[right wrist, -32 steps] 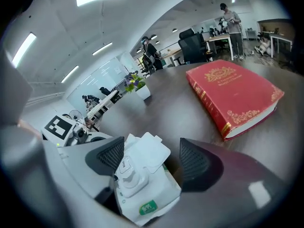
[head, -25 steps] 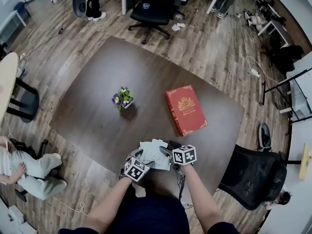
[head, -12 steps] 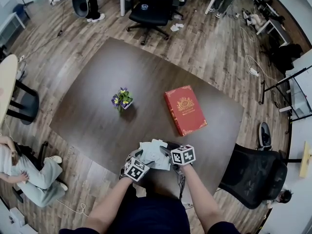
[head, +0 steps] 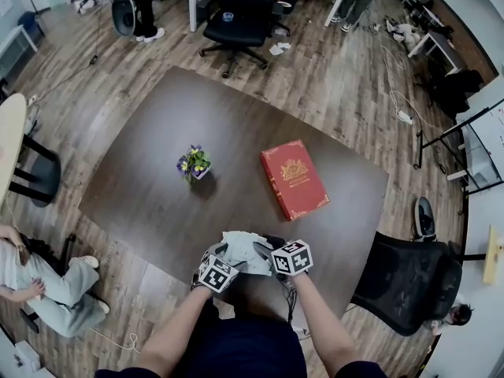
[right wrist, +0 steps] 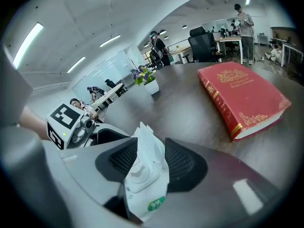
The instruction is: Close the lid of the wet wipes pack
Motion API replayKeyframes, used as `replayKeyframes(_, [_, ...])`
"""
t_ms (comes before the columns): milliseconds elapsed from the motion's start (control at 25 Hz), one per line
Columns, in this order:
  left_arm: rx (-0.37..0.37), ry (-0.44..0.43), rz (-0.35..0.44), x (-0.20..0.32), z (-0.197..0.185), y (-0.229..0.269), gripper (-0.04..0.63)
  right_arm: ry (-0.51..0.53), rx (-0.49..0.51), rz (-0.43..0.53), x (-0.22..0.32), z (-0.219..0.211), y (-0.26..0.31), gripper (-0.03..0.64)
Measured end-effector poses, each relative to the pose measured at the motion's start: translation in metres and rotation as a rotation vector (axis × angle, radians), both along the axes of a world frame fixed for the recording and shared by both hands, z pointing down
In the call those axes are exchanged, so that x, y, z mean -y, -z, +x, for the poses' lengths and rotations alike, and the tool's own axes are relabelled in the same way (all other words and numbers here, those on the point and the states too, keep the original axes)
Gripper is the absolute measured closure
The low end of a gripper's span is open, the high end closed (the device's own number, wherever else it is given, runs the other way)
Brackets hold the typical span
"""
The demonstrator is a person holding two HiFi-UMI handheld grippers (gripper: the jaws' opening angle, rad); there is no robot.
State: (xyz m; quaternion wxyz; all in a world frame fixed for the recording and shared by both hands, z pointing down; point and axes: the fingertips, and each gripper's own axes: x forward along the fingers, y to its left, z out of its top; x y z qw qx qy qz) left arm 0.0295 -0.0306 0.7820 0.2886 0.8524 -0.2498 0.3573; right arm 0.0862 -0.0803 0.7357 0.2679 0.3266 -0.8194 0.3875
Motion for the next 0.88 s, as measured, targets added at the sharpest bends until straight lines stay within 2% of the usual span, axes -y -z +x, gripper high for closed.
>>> replayKeyframes(360, [0.006,0.007,-0.005,-0.001,-0.001,0.001,0.225,0.045,0.020,0.042,-0.013,-0.014,0.019,0.422])
replayKeyframes(480, [-0.002,0.006,0.000,-0.001,0.000,-0.001,0.225,0.069,-0.001,0.050,-0.017,-0.016,0.020,0.422])
replayKeyframes(880, [-0.004,0.009,-0.001,-0.002,-0.001,-0.001,0.227,0.088,0.024,0.039,-0.029,-0.028,0.023,0.422])
